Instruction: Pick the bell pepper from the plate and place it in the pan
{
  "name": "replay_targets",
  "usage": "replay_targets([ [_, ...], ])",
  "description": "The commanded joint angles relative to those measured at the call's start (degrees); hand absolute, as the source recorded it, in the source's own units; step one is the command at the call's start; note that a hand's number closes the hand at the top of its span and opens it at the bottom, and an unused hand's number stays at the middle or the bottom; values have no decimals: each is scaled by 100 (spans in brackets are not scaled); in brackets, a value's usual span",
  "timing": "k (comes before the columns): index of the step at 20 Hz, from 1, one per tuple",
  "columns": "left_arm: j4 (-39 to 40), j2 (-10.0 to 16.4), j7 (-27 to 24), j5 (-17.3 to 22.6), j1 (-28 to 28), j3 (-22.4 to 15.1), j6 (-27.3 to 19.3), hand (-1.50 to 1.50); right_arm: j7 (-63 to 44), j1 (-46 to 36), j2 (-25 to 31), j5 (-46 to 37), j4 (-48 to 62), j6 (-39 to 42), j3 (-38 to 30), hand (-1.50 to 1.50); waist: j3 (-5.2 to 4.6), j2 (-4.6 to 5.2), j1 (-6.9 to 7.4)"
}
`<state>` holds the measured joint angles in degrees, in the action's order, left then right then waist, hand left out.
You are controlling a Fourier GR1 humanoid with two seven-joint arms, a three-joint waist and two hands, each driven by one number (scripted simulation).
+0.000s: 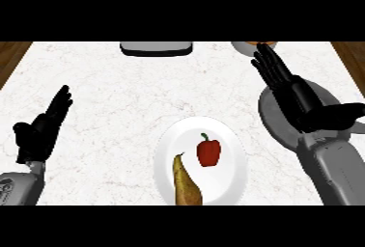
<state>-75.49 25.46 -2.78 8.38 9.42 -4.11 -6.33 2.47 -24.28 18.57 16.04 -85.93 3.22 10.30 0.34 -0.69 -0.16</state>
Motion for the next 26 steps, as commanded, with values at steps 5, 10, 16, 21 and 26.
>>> replay_targets([
  [5,-298,-894,681,677,319,-456,468,0,-720,-1262,-14,-1995,410,-151,1550,150,-63,69,278],
  [10,-384,-1438,913,1008,44,-752,561,0,-549,-1384,282,-4225,610,-1317,2231,-150,-43,55,187],
  [16,-957,-1519,1348,1018,-172,-822,360,0,-840,-1750,-526,-5012,1019,-1251,2750,-150,-39,54,102],
  [21,-797,-1493,1249,1059,-126,-788,462,0,-2376,-2101,-278,-5780,1529,453,3832,-150,-73,17,106],
  [26,-980,-1386,1325,1032,-293,-819,494,0,-3924,-2504,-885,-6099,1772,2211,4542,-150,-69,-36,139],
])
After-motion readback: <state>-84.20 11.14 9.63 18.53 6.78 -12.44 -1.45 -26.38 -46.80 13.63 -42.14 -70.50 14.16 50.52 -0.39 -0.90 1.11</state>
